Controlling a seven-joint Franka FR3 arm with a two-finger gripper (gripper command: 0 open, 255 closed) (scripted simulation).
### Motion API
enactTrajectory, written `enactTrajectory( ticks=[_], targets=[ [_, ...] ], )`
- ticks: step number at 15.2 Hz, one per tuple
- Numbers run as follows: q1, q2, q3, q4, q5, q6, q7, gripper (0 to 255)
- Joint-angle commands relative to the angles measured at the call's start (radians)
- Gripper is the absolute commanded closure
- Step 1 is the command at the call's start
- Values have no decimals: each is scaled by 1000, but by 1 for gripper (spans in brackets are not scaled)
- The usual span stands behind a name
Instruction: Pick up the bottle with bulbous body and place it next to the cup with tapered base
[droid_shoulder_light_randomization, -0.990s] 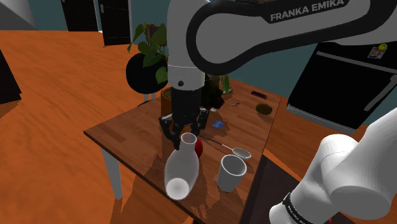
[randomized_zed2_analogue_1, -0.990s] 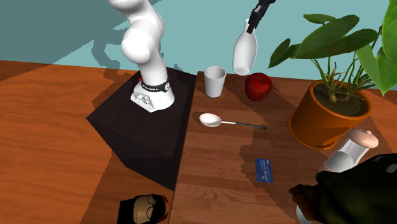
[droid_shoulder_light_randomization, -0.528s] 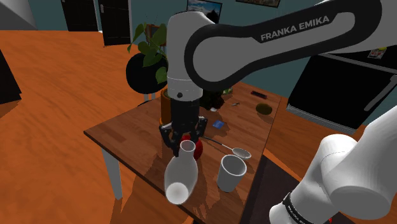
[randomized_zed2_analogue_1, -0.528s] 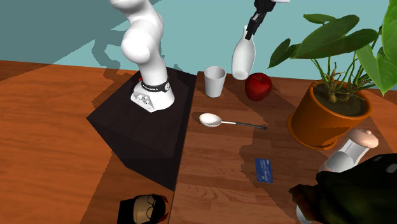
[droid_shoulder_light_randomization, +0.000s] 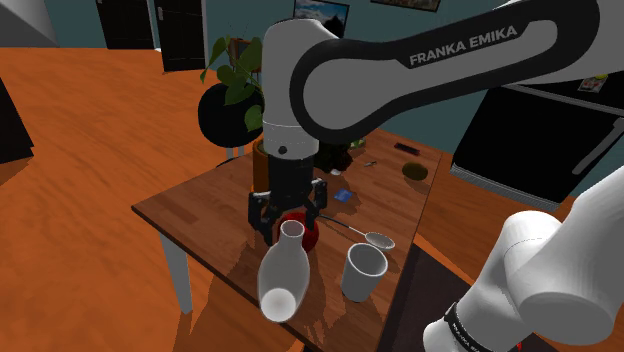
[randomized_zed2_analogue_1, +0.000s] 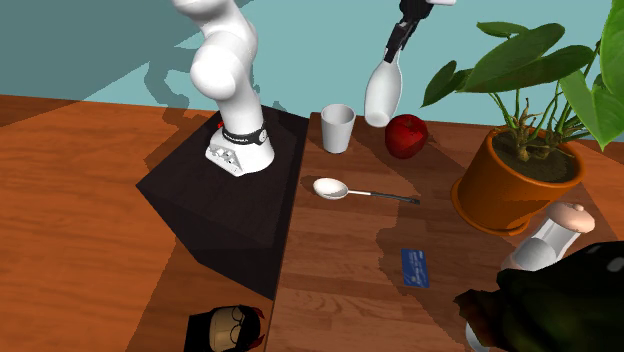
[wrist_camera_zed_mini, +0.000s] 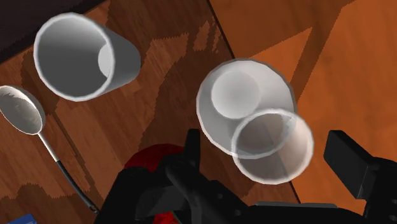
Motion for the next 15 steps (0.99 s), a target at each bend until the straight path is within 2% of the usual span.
enactTrajectory(
  ticks=[1,3,7,15],
  targets=[
    [0,0,0,0,0,0,0,0],
    [0,0,0,0,0,0,0,0],
    [-9,-11,-15,116,-11,-128,3,0],
    [-9,-12,-15,116,-11,-128,3,0]
  ],
)
